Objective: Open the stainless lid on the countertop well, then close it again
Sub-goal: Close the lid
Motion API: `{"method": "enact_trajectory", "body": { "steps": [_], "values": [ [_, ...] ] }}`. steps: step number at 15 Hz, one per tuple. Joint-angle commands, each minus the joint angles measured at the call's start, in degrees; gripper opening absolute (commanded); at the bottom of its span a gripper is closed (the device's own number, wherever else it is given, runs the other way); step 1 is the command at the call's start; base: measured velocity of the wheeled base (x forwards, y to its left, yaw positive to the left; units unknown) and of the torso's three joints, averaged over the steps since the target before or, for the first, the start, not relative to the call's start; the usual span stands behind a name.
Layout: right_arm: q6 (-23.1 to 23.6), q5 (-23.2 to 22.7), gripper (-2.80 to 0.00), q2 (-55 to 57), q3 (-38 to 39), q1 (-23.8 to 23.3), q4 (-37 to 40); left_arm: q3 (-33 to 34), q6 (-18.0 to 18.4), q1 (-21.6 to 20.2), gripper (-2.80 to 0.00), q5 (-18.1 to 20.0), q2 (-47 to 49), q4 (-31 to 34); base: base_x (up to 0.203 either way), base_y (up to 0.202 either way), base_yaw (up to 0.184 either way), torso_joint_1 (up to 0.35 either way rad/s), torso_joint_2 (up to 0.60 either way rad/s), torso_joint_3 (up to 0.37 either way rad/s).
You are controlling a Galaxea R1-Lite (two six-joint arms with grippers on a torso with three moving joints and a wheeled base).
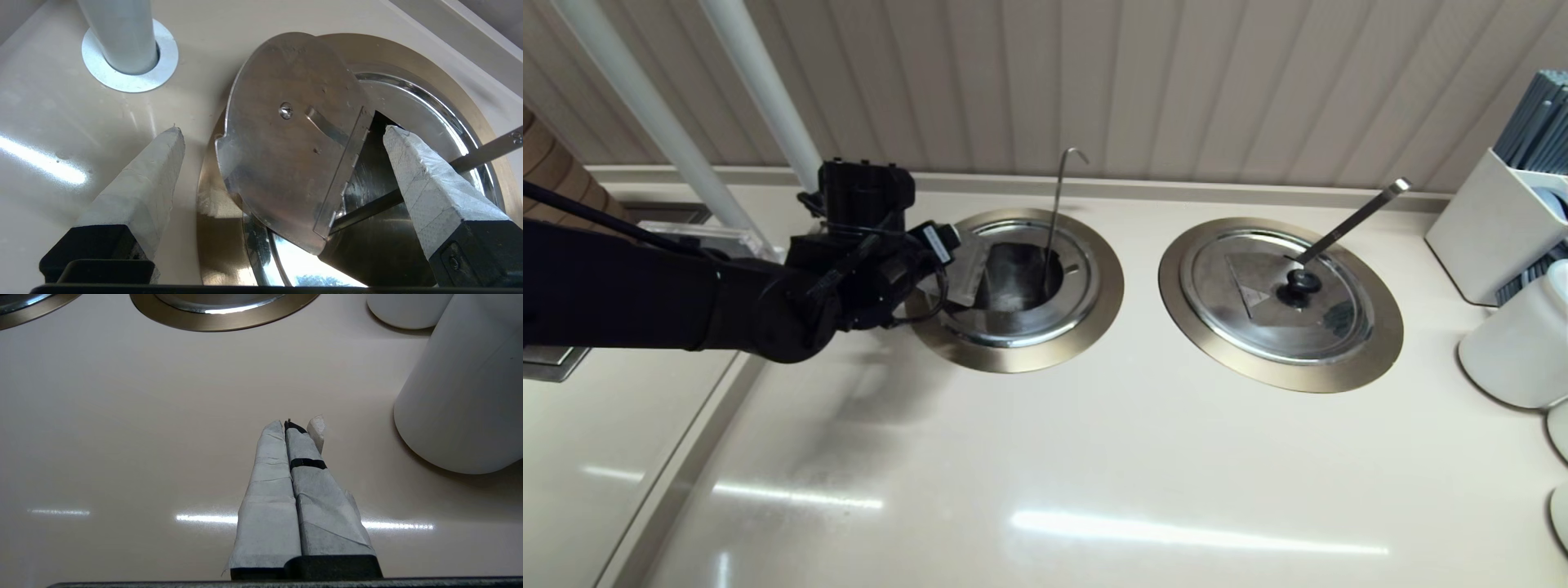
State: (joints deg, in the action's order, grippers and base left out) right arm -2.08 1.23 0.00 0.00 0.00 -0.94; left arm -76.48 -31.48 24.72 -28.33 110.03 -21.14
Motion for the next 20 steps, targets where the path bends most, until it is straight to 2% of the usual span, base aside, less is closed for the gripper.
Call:
{"method": "enact_trajectory", "body": {
  "steps": [1, 5, 8, 10, 14, 16, 18, 20],
  "values": [
    [0.04, 0.00, -2.80, 0.00, 0.26, 0.00, -0.03, 0.09, -0.60, -0.65, 0.00, 0.49, 0.25, -0.13, 0.000, 0.000, 0.000, 0.000, 0.00, 0.000],
    [0.06, 0.00, -2.80, 0.00, 0.26, 0.00, -0.03, 0.08, -1.46, -1.69, 0.00, 2.37, -0.34, -0.04, 0.000, 0.000, 0.000, 0.000, 0.00, 0.000],
    [-0.02, 0.00, -2.80, 0.00, 0.26, 0.00, -0.03, 1.02, -5.23, -3.16, 0.00, 9.90, -1.69, 0.07, 0.000, 0.000, 0.000, 0.000, 0.00, 0.000],
    [-0.02, 0.00, -2.80, 0.00, 0.26, 0.00, -0.03, 1.07, -5.77, -4.95, 0.00, 11.47, -1.80, 0.29, 0.000, 0.000, 0.000, 0.000, 0.00, 0.000],
    [-0.02, 0.00, -2.80, 0.00, 0.26, 0.00, -0.03, 1.07, -5.78, -5.82, 0.00, 11.63, -1.14, 0.31, 0.000, 0.000, 0.000, 0.000, 0.00, 0.000],
    [-0.02, 0.00, -2.80, 0.00, 0.26, 0.00, -0.03, 1.66, -6.35, -5.89, 0.00, 13.86, -1.21, 0.08, 0.000, 0.000, 0.000, 0.000, 0.00, 0.000],
    [-0.02, 0.00, -2.80, 0.00, 0.26, 0.00, -0.03, 2.29, -8.31, -7.10, 0.00, 17.66, -1.91, -0.12, 0.000, 0.000, 0.000, 0.000, 0.00, 0.000],
    [-0.02, 0.00, -2.80, 0.00, 0.26, 0.00, -0.03, 2.22, -8.60, -8.28, 0.00, 18.48, -1.67, -0.13, 0.000, 0.000, 0.000, 0.000, 0.00, 0.000]
  ]
}}
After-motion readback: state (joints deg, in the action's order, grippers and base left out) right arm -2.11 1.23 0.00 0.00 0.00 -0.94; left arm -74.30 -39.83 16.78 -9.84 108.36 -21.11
